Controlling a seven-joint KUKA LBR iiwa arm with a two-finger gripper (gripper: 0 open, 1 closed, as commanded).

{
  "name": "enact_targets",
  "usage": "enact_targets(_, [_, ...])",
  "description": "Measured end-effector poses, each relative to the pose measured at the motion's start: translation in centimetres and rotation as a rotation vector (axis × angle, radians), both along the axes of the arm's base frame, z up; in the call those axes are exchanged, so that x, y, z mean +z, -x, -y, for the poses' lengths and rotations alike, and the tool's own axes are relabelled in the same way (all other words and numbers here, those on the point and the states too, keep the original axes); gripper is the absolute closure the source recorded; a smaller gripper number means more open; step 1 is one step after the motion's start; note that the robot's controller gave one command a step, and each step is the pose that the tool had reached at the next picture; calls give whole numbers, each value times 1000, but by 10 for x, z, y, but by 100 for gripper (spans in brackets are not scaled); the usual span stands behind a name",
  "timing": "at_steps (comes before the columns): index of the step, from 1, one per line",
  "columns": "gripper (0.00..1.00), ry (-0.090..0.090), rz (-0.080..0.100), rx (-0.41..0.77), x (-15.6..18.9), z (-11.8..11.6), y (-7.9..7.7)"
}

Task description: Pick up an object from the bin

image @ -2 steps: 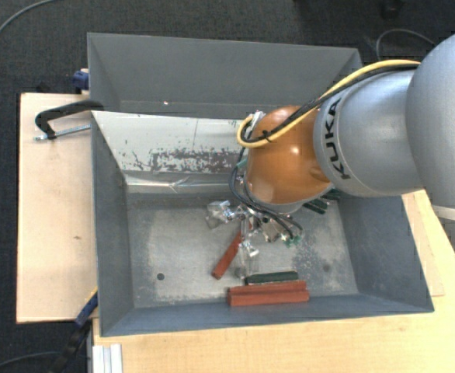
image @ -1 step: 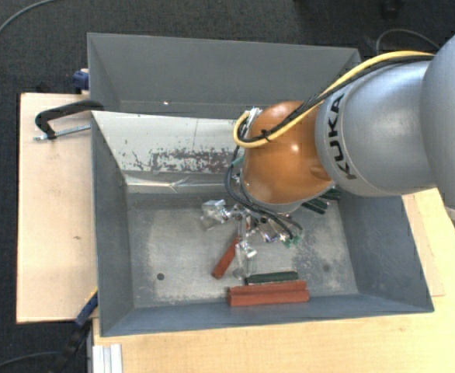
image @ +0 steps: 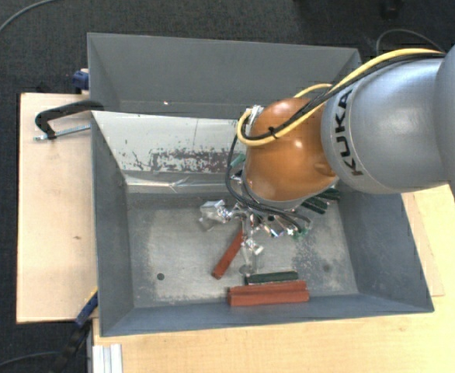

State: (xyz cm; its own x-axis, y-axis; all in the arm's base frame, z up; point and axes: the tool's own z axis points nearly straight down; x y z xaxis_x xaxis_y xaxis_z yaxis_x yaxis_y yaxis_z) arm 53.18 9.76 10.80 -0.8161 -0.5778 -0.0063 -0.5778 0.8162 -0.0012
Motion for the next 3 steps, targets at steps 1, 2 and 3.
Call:
enact_targets(1, [0,2,-6,196,-38,5,2])
enact_targets(2, [0,1,-4,194,-37,4,1])
enact_targets(3, [100,1,-5,193,-37,4,1])
